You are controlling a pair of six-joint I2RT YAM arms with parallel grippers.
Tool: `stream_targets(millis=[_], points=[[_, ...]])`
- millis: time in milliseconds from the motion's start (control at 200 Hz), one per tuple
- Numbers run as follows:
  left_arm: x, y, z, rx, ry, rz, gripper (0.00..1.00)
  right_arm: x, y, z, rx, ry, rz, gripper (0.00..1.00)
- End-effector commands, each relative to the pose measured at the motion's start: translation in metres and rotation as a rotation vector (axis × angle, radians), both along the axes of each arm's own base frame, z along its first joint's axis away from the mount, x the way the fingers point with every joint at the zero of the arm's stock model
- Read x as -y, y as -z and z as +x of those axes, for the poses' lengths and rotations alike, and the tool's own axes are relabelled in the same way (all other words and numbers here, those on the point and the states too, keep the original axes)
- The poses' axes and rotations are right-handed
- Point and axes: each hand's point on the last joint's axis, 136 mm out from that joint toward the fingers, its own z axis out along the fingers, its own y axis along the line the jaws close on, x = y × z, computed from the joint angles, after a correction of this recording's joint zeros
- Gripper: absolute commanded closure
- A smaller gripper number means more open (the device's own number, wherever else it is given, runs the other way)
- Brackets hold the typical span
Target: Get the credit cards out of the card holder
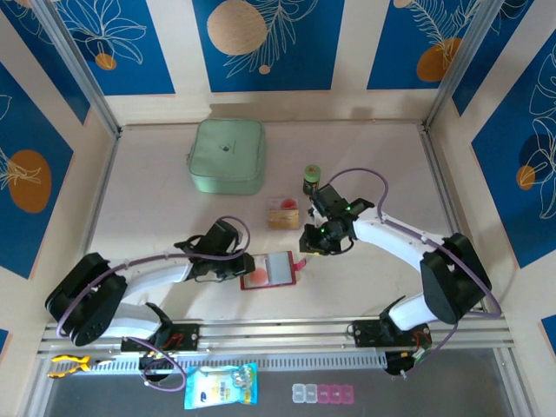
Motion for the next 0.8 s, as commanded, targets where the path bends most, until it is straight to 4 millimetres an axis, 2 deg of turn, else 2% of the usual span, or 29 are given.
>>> stream_targets(millis=[0, 95, 220, 430, 590, 795], points=[[-0.003, -0.003, -0.001, 0.004, -0.013, -0.013, 0.77, -0.011, -0.018, -0.005, -0.001, -0.018, 0.035, 0.76], [-0.006, -0.007, 0.001, 0.023, -0.023, -0.009, 0.76, -0.03, -0.023, -0.006, -0.01, -0.044, 0.091, 0.76], [-0.008, -0.013, 0.004, 0.048, -0.034, -0.008, 0.73, -0.057, -0.02, -0.01, -0.043, -0.088, 0.136, 0.76], [-0.011, -0.002, -0.003, 0.017, -0.042, -0.008, 0.82, -0.097, -0.005, -0.017, -0.091, -0.149, 0.18, 0.78], [-0.01, 0.004, -0.005, 0.005, -0.045, -0.019, 0.87, -0.114, 0.013, -0.021, -0.129, -0.178, 0.174, 0.78], [-0.013, 0.011, -0.008, -0.016, -0.037, 0.011, 0.9, -0.125, 0.031, -0.026, -0.167, -0.194, 0.169, 0.78]])
